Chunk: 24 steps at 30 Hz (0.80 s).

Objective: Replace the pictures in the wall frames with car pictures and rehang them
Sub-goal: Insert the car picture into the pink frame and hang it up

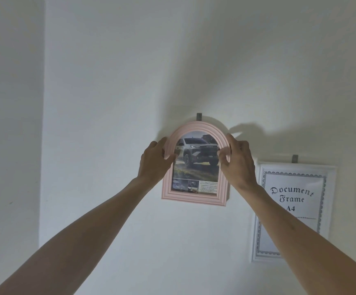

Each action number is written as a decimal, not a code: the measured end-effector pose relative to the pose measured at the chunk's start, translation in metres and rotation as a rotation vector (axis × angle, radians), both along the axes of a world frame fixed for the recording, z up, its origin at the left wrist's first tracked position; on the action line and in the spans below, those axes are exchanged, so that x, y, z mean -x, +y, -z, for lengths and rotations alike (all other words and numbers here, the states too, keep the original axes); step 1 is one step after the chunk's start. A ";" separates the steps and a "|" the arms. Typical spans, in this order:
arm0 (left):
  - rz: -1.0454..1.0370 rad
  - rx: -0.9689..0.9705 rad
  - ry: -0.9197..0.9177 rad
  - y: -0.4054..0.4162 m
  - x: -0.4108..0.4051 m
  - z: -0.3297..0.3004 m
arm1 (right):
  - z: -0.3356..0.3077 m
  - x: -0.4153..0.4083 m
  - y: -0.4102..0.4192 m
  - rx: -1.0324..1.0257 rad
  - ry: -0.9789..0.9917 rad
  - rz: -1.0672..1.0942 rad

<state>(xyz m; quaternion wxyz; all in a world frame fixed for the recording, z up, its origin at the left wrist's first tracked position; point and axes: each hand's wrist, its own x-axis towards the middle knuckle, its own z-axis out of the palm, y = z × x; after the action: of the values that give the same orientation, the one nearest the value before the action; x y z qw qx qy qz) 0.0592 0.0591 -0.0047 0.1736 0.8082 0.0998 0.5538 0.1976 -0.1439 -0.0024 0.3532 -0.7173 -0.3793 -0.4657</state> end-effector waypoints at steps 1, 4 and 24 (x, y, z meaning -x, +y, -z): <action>-0.001 0.009 0.000 -0.001 0.001 0.000 | 0.000 0.000 -0.001 0.006 0.002 -0.003; 0.008 0.045 0.003 -0.003 0.004 -0.001 | -0.001 0.004 -0.006 0.023 0.018 -0.011; 0.073 -0.282 -0.197 -0.101 -0.013 0.023 | 0.006 -0.004 -0.116 -0.175 -0.021 0.135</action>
<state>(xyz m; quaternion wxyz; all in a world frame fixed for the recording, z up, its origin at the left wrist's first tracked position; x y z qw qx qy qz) 0.0725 -0.0421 -0.0273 0.0874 0.7696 -0.0260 0.6320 0.2018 -0.2601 -0.0088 0.3782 -0.7028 -0.2917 -0.5272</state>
